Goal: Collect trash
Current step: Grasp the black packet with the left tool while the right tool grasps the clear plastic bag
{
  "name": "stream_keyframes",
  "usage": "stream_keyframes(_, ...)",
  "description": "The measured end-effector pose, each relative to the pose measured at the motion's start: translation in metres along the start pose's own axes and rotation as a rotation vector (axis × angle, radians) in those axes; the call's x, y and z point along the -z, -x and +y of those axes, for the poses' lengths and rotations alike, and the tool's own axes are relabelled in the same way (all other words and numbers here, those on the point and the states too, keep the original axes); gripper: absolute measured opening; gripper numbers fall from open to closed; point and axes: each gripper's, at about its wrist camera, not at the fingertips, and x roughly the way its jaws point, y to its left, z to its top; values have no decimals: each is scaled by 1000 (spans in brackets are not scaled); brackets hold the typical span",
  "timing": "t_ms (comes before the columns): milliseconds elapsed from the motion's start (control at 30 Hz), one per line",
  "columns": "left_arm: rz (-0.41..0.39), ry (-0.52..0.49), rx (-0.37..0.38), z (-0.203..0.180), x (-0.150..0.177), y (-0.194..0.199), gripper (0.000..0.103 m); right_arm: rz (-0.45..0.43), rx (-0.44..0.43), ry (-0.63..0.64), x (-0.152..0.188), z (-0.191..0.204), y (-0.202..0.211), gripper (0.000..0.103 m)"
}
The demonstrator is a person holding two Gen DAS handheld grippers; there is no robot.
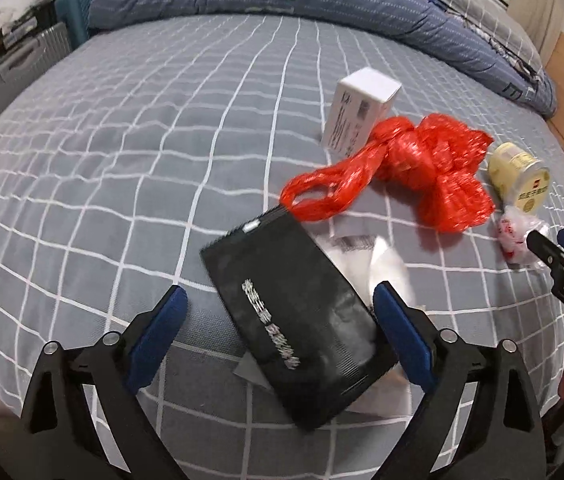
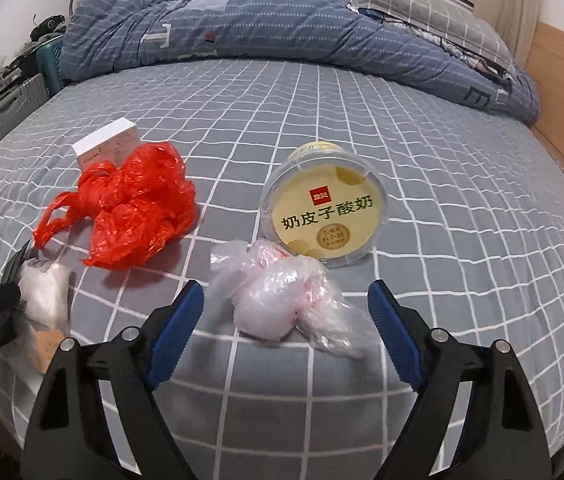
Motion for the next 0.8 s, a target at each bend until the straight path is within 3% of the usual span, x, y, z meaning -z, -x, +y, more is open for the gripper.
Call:
stream_keyframes(100, 16, 9, 25, 2, 2, -4, 83, 21, -27, -23, 0, -1, -12, 80)
stream_keyframes(167, 29, 17, 56, 3, 3, -6, 74, 30, -22, -6, 1, 1, -17, 74)
stream_keyframes(267, 32, 17, 82, 4, 4, -5, 68, 42, -16, -3, 2, 1, -24, 67)
stream_keyframes(567, 29, 5, 101, 2, 7, -1, 56, 56, -49, -20, 4, -1, -26, 57)
stream_keyframes(800, 12, 10, 109, 2, 4, 9, 51, 34, -62, -39, 0, -3, -16, 56)
